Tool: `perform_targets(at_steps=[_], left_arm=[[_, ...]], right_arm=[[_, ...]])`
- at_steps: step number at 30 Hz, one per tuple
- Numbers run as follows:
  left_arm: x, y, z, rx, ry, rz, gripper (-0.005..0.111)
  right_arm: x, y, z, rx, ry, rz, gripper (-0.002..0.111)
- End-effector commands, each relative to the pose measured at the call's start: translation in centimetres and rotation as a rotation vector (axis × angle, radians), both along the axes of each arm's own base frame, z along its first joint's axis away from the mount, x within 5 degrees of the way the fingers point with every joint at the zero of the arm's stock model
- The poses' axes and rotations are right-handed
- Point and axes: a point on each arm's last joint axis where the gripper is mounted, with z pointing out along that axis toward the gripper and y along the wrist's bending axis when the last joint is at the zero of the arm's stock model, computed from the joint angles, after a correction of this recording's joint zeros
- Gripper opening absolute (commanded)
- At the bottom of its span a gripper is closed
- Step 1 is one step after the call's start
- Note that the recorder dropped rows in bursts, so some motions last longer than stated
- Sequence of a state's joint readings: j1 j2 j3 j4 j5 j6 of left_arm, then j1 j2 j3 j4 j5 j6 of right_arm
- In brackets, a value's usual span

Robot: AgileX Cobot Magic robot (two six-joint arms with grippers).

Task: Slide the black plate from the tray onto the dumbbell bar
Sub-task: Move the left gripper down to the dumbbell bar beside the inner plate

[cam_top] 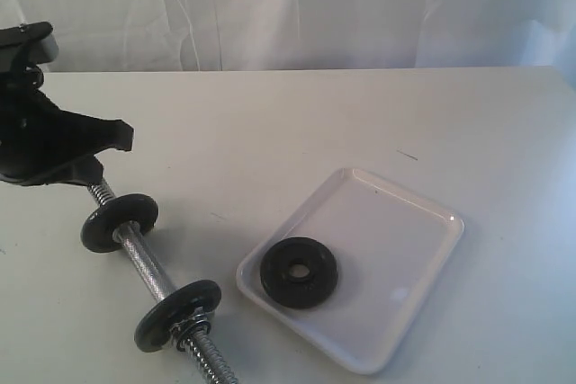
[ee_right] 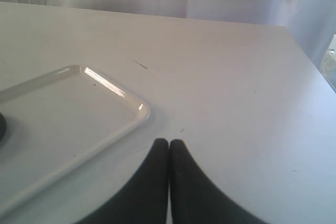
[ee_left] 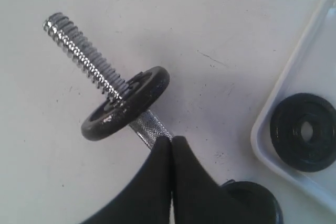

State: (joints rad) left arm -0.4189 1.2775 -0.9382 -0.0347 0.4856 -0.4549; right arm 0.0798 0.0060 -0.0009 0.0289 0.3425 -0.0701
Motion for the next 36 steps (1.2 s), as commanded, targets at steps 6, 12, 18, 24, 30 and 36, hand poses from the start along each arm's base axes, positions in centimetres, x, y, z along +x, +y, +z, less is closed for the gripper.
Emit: perform_targets(at_steps=[6, 12, 18, 24, 30, 36], left_arm=[[-0.3, 0.2, -0.4, -0.139, 0.154, 0.274, 0.000], [-0.7, 0.3, -1.8, -0.195, 0.238, 0.413, 0.007], [-0.7, -0.4, -4.1, -0.256, 0.278, 0.447, 0.061], [0.7, -1.8, -8.1, -0.248, 0.324, 0.471, 0.067], [2.5, -2.5, -10.5, -0.274, 0.300, 0.511, 0.067], [2.9, -2.6, -11.9, -0.256, 0.322, 0.526, 0.067]], right_arm=[[0.0, 0.0, 0.0, -0.002, -0.008, 0.002, 0.000], [0.0, 0.0, 0.0, -0.002, -0.008, 0.002, 0.000], [0.0, 0.0, 0.0, -0.002, -0.008, 0.002, 0.000], [0.0, 0.0, 0.0, -0.002, -0.008, 0.002, 0.000], [0.0, 0.0, 0.0, -0.002, -0.008, 0.002, 0.000], [0.0, 0.0, 0.0, -0.002, -0.008, 0.002, 0.000]])
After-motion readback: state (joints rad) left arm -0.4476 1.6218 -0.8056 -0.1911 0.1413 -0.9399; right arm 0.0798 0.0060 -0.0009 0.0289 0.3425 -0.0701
